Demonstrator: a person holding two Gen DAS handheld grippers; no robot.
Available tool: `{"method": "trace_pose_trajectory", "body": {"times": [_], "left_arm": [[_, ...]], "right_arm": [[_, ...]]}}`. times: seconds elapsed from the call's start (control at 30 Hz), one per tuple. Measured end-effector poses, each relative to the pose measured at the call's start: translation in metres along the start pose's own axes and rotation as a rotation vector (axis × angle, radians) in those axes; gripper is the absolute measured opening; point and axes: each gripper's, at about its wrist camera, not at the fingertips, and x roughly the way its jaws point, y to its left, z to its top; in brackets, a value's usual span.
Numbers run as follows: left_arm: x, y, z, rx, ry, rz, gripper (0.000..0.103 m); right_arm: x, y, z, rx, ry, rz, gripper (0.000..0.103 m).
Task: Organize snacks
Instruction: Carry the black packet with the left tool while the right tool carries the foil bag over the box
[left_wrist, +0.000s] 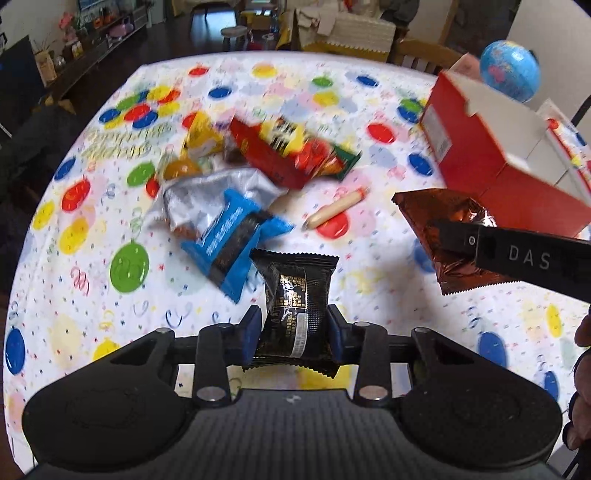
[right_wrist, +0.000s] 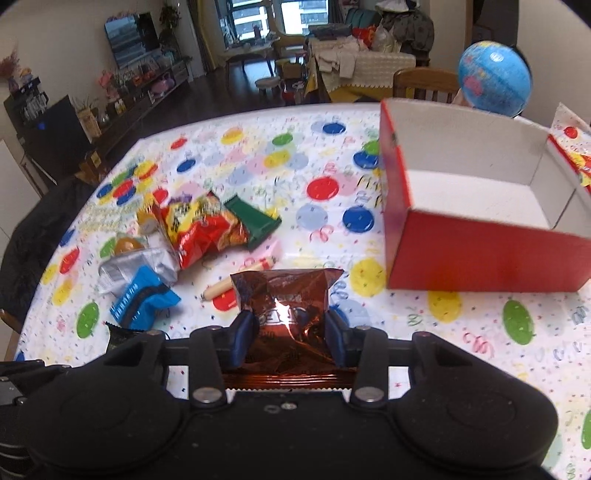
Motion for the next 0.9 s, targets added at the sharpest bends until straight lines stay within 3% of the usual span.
{"method": "trace_pose_trajectory", "body": {"times": [0.47, 0.9], "left_arm": [[-0.053, -0.046, 0.053, 0.093, -0.101, -0.083, 0.036], [-0.048, -0.135, 0.115, 0.238, -0.136, -0.160, 0.036]], "right_arm": [[-0.071, -0.038, 0.038, 0.039, -0.127, -0.030, 0.040], [-0.090, -0.117, 0.074, 0.088, -0.189, -0.128, 0.040]]}}
